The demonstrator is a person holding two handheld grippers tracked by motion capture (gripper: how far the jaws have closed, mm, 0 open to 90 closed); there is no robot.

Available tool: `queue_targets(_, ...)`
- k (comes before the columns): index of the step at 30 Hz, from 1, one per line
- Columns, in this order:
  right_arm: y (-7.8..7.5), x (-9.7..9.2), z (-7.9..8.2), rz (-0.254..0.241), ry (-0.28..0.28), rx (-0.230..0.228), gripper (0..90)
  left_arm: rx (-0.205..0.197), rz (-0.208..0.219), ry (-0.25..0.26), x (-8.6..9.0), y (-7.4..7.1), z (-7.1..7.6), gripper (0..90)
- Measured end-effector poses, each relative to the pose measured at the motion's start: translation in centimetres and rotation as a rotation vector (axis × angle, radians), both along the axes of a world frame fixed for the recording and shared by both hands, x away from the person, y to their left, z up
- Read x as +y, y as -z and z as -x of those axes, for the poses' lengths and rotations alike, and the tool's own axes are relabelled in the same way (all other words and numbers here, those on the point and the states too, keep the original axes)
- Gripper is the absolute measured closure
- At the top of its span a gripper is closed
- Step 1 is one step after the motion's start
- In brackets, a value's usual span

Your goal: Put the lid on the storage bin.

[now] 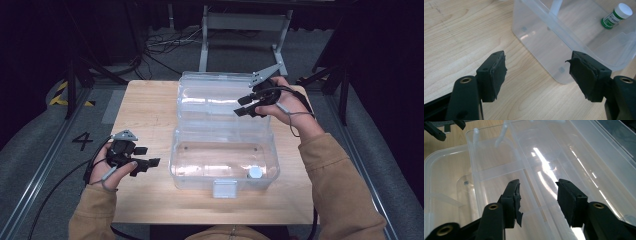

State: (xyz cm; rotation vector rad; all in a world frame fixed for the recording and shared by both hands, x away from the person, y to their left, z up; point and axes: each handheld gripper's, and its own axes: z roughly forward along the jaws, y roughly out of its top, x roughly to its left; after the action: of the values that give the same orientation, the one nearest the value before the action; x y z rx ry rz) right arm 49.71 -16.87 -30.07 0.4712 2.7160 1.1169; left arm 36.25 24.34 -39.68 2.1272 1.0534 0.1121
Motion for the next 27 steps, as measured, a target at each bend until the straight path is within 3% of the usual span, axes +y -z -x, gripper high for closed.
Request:
queue_targets(7,0.5,0.3,-0.2,0.021,-0.018,0.032,64.4,-0.006,0.001,0.019,-0.4,-0.4,0.1,30.4)
queue_targets(11,0.8,0.2,-0.3,0.023,-0.021,0.033,67.8,0.003,0.002,0.032,-0.6,-0.7,0.3,32.4)
queue_targets(17,0.9,0.0,-0.3,0.011,-0.001,0.021,78.7,-0.017,0.007,0.060,-1.3,-1.3,0.6,32.7)
queue_targets(27,1.0,-0.2,-0.3,-0.015,0.008,0.054,80.3,-0.052,0.036,0.118,-2.7,-2.3,1.2,32.6)
